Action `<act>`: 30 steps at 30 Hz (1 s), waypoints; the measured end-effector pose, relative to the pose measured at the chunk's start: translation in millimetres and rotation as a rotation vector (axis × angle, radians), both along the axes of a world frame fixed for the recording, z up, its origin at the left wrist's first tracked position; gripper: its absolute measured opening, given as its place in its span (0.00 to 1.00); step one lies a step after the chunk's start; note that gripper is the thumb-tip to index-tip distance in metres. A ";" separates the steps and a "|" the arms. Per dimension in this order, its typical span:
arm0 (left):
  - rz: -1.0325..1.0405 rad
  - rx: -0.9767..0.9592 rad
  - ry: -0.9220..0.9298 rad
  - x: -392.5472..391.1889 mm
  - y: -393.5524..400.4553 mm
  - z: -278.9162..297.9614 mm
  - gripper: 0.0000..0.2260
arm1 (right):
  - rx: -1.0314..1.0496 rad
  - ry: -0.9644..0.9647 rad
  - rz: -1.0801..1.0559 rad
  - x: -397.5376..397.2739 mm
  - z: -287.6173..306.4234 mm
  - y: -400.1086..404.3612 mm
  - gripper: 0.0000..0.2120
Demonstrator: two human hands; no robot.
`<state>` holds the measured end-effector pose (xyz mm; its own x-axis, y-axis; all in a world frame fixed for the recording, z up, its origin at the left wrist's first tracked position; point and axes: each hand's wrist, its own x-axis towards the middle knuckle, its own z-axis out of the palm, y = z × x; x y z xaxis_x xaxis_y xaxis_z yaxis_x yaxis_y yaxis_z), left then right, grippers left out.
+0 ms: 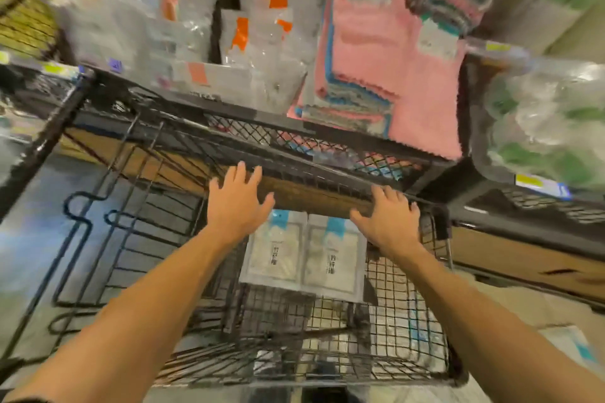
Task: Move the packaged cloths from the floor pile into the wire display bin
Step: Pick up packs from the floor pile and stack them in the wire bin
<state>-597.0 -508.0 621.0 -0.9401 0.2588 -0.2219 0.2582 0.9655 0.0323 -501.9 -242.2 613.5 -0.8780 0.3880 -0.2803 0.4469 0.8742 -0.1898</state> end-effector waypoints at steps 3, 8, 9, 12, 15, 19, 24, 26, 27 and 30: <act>-0.004 0.018 0.069 1.5 1.0 67.3 0.33 | 0.011 0.002 0.028 -1.4 62.3 1.0 0.37; 0.001 0.044 0.148 -6.7 12.3 179.5 0.33 | 0.033 0.139 0.039 -11.0 165.2 6.8 0.42; 0.002 0.042 0.175 -7.7 14.8 198.6 0.32 | 0.032 0.155 0.044 -13.4 185.3 9.0 0.42; 0.013 0.081 0.229 -12.4 22.8 250.8 0.33 | 0.048 0.208 0.047 -17.0 242.7 19.5 0.38; -0.028 0.131 0.277 -19.1 33.3 292.7 0.33 | 0.082 0.279 0.013 -9.3 294.9 29.8 0.39; -0.133 0.204 0.307 -24.2 53.9 335.7 0.34 | 0.153 0.331 -0.111 21.3 344.7 43.0 0.34; -0.338 0.235 0.349 -19.3 99.6 372.6 0.33 | 0.182 0.359 -0.328 84.4 379.4 63.8 0.39; -0.432 0.260 0.344 -7.6 122.3 377.8 0.32 | 0.191 0.367 -0.442 119.7 383.3 73.3 0.39; -0.475 0.263 0.328 -1.3 134.0 378.6 0.32 | 0.193 0.360 -0.503 140.0 384.5 76.1 0.39; -0.620 0.277 0.307 28.2 169.1 378.4 0.33 | 0.193 0.317 -0.664 206.5 384.3 79.2 0.40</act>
<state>-568.8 -338.9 999.4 -0.6123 0.7704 0.1778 0.7898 0.6064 0.0921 -295.4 -163.0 997.7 -0.4703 0.8794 0.0732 0.8401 0.4716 -0.2679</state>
